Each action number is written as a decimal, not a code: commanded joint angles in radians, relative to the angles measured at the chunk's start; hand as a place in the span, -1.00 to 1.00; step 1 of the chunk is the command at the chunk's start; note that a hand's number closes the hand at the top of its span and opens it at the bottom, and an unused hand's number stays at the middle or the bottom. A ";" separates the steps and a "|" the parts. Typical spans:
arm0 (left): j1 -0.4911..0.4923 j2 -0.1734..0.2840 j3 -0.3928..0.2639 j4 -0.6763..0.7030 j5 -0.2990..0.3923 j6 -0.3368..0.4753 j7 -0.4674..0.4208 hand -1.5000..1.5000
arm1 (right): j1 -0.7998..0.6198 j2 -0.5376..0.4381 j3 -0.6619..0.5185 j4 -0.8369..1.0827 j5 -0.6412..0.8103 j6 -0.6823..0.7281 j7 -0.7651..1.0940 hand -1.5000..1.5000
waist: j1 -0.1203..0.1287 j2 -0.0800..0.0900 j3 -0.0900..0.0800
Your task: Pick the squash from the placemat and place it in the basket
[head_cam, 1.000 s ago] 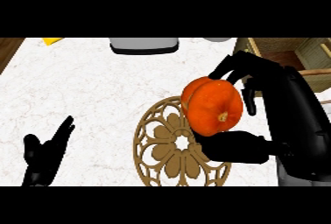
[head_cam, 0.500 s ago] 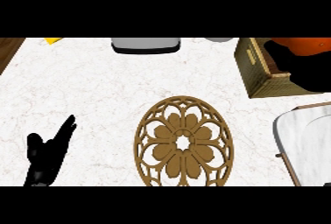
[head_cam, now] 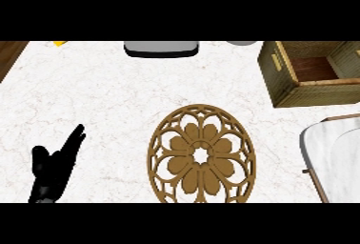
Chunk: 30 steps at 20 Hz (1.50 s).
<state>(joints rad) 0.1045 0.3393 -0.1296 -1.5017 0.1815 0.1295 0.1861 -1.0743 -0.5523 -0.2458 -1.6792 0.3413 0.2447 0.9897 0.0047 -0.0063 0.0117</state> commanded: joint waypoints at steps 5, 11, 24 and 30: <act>0.005 -0.023 -0.026 0.072 -0.006 -0.013 0.078 0.00 | -0.037 -0.098 -0.015 0.305 0.033 0.032 -0.187 1.00 | 0.015 0.017 -0.012; 0.010 -0.037 -0.014 0.086 -0.004 -0.022 0.064 0.00 | -0.005 -0.059 -0.038 0.447 0.051 -0.058 -0.325 1.00 | 0.016 0.016 -0.012; 0.015 -0.021 0.025 0.052 0.009 -0.050 0.108 0.00 | 0.072 -0.035 -0.163 0.680 -0.026 -0.154 -0.561 1.00 | 0.011 0.012 -0.011; -0.014 -0.029 0.021 0.068 -0.008 -0.046 0.114 0.00 | 0.135 -0.127 -0.061 0.768 0.148 -0.179 -0.611 1.00 | 0.006 0.016 -0.012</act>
<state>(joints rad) 0.0846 0.3236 -0.0996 -1.5040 0.1613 0.0919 0.2374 -0.9814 -0.6418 -0.3534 -0.9518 0.4231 0.0613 0.4325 0.0187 -0.0005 0.0135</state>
